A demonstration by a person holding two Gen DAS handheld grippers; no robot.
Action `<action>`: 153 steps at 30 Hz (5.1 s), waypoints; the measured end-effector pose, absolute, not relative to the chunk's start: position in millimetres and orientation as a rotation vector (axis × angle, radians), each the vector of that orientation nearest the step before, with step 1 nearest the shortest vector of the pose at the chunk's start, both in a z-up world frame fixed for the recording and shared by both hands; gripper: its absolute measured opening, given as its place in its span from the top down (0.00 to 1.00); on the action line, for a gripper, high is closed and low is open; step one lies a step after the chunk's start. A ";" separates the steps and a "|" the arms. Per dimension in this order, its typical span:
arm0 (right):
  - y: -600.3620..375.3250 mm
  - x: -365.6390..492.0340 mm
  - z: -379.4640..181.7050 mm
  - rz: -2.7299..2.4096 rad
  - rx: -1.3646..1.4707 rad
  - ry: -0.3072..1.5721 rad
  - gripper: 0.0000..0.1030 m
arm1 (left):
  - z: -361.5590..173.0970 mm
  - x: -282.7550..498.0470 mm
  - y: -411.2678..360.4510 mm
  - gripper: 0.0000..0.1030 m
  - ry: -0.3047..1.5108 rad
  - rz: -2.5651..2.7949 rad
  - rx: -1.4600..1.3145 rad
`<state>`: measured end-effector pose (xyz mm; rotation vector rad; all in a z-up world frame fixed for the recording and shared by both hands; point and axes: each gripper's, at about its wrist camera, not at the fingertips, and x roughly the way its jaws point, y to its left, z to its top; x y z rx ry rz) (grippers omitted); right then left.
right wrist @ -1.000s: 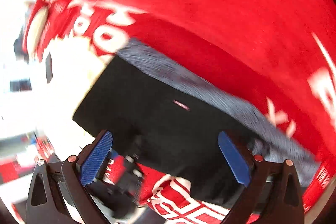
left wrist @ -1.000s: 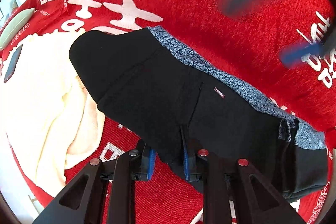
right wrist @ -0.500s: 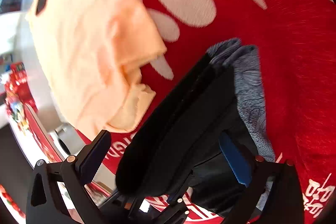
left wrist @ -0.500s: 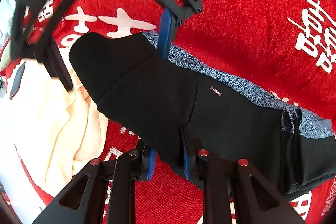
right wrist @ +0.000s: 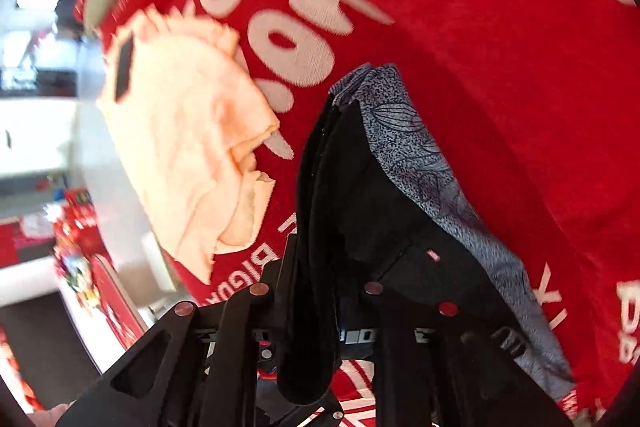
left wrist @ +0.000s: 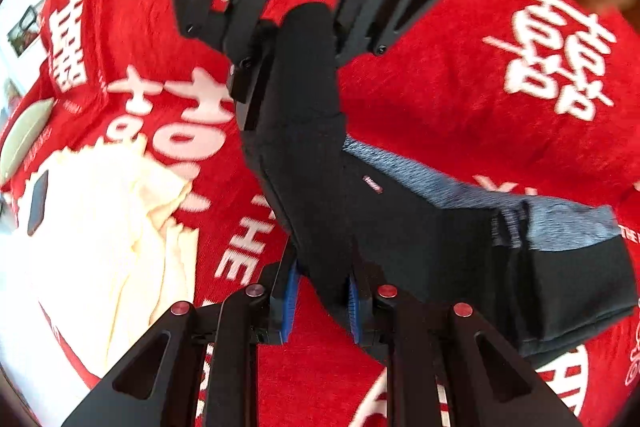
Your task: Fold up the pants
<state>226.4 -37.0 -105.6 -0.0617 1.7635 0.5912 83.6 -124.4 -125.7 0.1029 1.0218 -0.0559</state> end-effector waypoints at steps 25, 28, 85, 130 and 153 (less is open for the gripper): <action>-390.7 65.8 7.0 0.410 0.734 1.231 0.85 | -70.2 -9.8 -346.6 0.79 0.978 -0.591 0.505; -427.3 41.2 -17.0 0.350 0.801 1.215 0.85 | -93.1 -21.6 -372.3 0.79 1.011 -0.616 0.595; -424.8 1.7 -75.3 -0.070 0.355 1.426 0.56 | -161.6 64.2 -301.1 0.23 1.310 -0.351 0.233; -389.8 -9.9 -98.2 -0.156 0.273 1.412 0.21 | -153.5 70.5 -262.3 0.11 1.346 -0.361 0.146; -406.3 -19.5 -92.4 -0.178 0.317 1.414 0.21 | -151.9 77.4 -261.3 0.11 1.375 -0.316 0.187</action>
